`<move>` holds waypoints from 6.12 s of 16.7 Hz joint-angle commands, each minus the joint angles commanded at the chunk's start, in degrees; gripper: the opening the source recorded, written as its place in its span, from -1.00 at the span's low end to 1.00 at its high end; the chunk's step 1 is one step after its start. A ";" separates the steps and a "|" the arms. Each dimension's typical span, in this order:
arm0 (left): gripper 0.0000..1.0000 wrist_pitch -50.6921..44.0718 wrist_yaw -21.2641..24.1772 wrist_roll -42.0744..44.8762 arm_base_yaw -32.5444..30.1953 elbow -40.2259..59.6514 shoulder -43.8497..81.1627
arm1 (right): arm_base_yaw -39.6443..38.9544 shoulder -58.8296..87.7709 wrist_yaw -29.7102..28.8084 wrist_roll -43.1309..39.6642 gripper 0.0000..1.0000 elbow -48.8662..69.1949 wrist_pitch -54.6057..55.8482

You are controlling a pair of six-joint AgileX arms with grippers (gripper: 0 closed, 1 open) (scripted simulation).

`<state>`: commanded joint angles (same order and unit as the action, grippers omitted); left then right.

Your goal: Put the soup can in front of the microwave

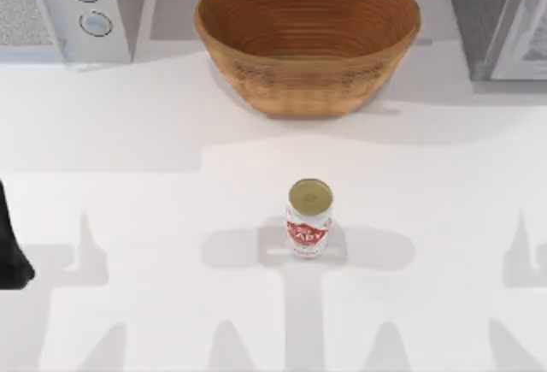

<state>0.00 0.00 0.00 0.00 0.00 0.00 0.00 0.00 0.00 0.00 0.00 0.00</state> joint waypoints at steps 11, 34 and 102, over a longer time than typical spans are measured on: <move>1.00 -13.76 0.10 0.99 -9.00 21.23 22.90 | 0.00 0.00 0.00 0.00 1.00 0.00 0.00; 1.00 -77.42 0.16 1.32 -45.11 115.09 126.99 | 0.00 0.00 0.00 0.00 1.00 0.00 0.00; -1.00 -79.33 -0.83 9.97 -0.90 109.08 125.23 | 0.00 0.00 0.00 0.00 1.00 0.00 0.00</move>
<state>-79.33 -0.83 9.97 -0.90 109.08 125.23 0.00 0.00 0.00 0.00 0.00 0.00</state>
